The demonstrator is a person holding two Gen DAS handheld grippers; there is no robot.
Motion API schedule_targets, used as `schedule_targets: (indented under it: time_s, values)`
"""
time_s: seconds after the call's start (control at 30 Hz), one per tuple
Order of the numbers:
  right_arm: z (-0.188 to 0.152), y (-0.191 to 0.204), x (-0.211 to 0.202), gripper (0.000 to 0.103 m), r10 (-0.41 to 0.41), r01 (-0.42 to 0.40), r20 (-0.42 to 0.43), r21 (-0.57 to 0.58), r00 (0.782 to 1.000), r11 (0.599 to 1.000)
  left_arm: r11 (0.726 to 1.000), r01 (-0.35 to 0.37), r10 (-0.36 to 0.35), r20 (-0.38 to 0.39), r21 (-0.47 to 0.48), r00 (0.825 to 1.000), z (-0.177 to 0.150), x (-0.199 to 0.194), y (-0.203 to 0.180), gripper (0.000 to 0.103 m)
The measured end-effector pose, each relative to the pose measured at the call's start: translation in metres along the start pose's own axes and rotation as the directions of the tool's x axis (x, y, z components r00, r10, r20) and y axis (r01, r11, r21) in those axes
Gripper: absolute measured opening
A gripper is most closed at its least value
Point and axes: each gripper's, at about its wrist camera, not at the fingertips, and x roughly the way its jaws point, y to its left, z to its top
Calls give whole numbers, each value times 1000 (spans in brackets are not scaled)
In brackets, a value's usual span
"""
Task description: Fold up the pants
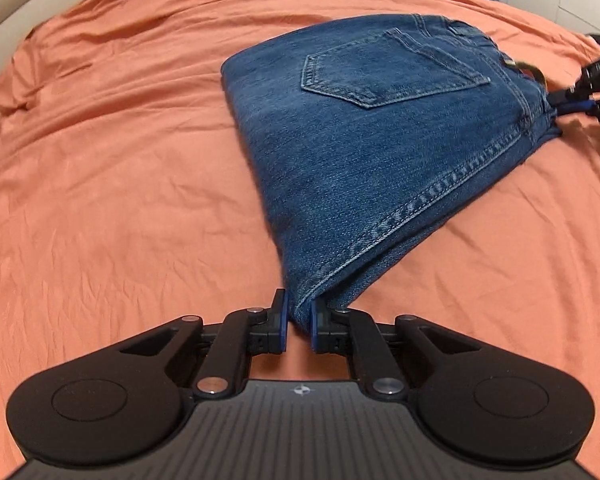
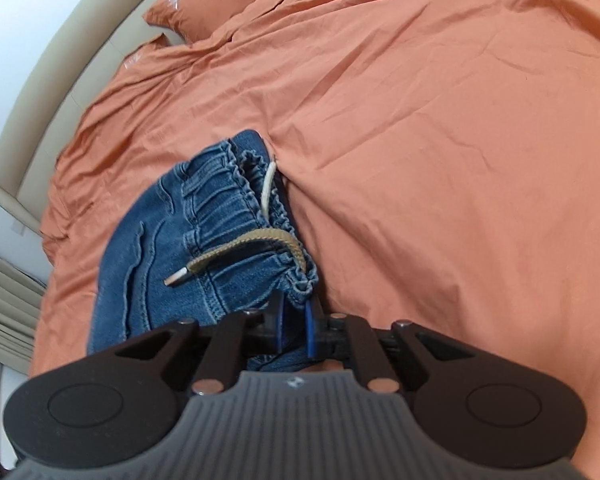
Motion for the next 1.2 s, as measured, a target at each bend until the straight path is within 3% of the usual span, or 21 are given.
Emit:
schedule_targets:
  time_s: [0.17, 0.23, 0.37, 0.6, 0.73, 0.8, 0.87, 1.0, 1.07, 1.2]
  values:
    - [1, 11, -6, 0, -104, 101, -30, -76, 994, 992, 1000, 5, -5, -2, -4, 1000, 1, -14, -1, 11]
    - [-2, 9, -11, 0, -160, 155, -39, -97, 986, 983, 1000, 1, -1, -36, -11, 999, -2, -20, 0, 2]
    - [-8, -1, -35, 0, -127, 125, -39, -56, 991, 991, 999, -45, 45, -29, -2, 999, -12, -41, 5, 2]
    - [-15, 30, -71, 2, -93, 92, -1, -146, 996, 985, 993, -114, 115, 30, -45, 993, 6, -84, 23, 10]
    - [-15, 52, -87, 22, -56, 58, 18, -179, 998, 982, 992, -117, 120, 79, -45, 990, 21, -103, 22, 11]
    - [-15, 60, -93, 26, -38, 43, 27, -190, 999, 981, 993, -110, 114, 101, -45, 988, 31, -110, 22, 20]
    - [-13, 67, -96, 37, -15, 19, 27, -196, 1000, 980, 994, -90, 96, 120, -55, 988, 41, -112, 23, 35]
    - [-7, 71, -94, 47, 6, 0, 32, -194, 999, 981, 994, -20, 36, 141, -110, 989, 59, -103, 30, 49]
    - [-2, 70, -89, 55, 15, -8, 32, -193, 999, 981, 988, 36, -13, 152, -147, 988, 68, -93, 36, 67]
    - [14, 64, -77, 65, 18, -10, 35, -198, 999, 980, 958, 125, -82, 171, -258, 982, 82, -63, 55, 77]
